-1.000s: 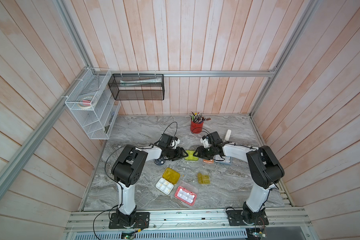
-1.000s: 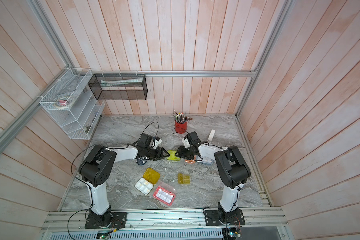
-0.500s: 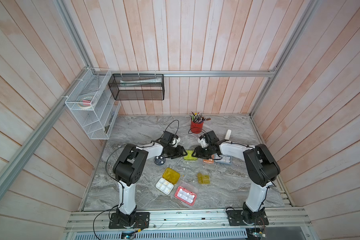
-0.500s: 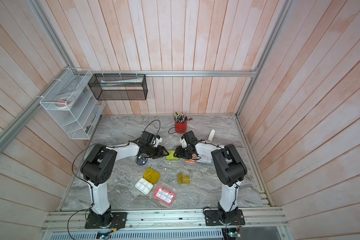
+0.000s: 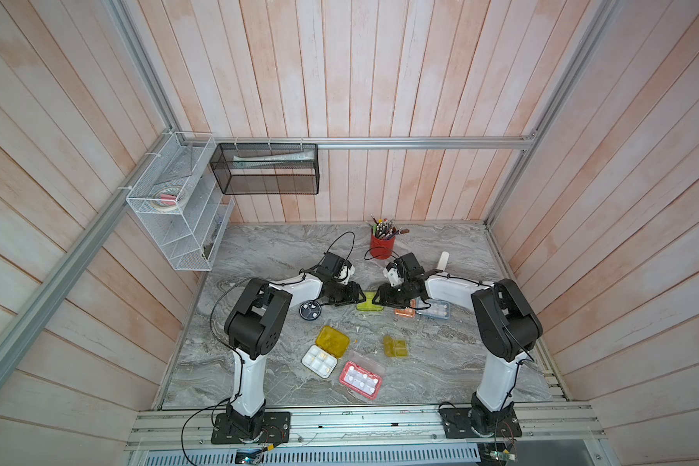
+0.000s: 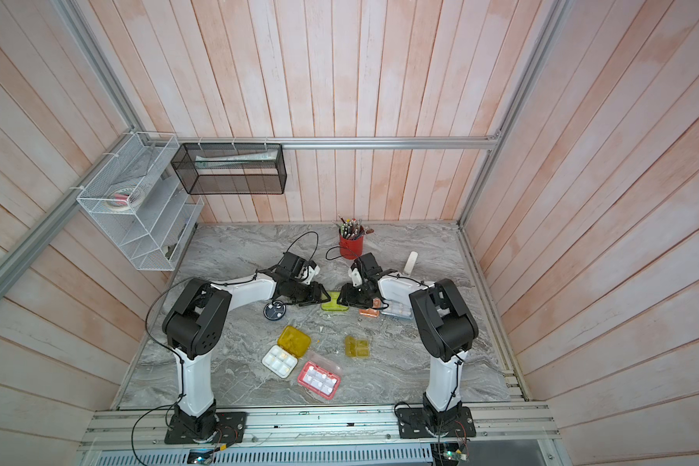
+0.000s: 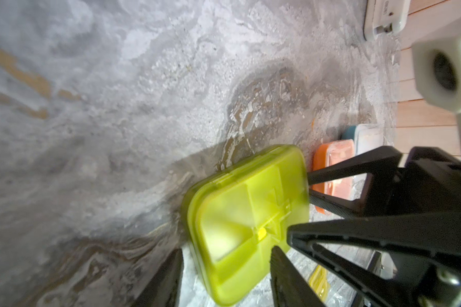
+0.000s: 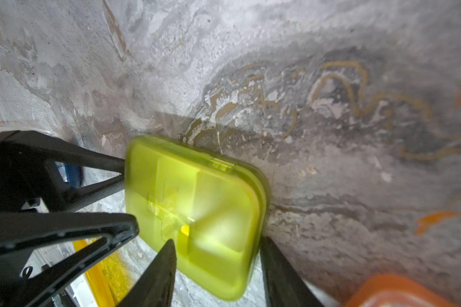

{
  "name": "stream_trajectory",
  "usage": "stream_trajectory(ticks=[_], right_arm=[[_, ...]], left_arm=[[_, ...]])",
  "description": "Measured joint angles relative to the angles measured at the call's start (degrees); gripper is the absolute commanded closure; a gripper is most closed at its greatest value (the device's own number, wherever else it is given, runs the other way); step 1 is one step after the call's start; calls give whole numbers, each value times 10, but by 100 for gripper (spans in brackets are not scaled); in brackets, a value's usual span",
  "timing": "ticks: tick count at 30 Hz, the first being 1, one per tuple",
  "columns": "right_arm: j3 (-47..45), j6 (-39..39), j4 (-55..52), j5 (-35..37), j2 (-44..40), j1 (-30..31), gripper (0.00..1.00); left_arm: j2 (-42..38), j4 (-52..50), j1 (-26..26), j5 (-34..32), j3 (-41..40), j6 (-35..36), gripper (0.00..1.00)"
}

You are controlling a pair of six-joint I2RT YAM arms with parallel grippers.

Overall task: Close pillboxes
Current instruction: Close the lid on the pillbox, then move the pillbox to the center of the board.

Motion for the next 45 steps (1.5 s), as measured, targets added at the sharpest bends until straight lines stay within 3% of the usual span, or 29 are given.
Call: stream_trajectory(ticks=[11, 30, 36, 45], right_arm=[[2, -4, -2, 8, 2, 3, 51], [1, -4, -2, 14, 0, 3, 54], [-2, -4, 3, 15, -1, 3, 50], [-9, -4, 6, 24, -9, 4, 48]], left_arm=[[6, -32, -17, -51, 23, 22, 54], [9, -44, -21, -60, 32, 26, 54], [2, -4, -8, -25, 4, 11, 49], [-10, 109, 31, 86, -68, -64, 48]])
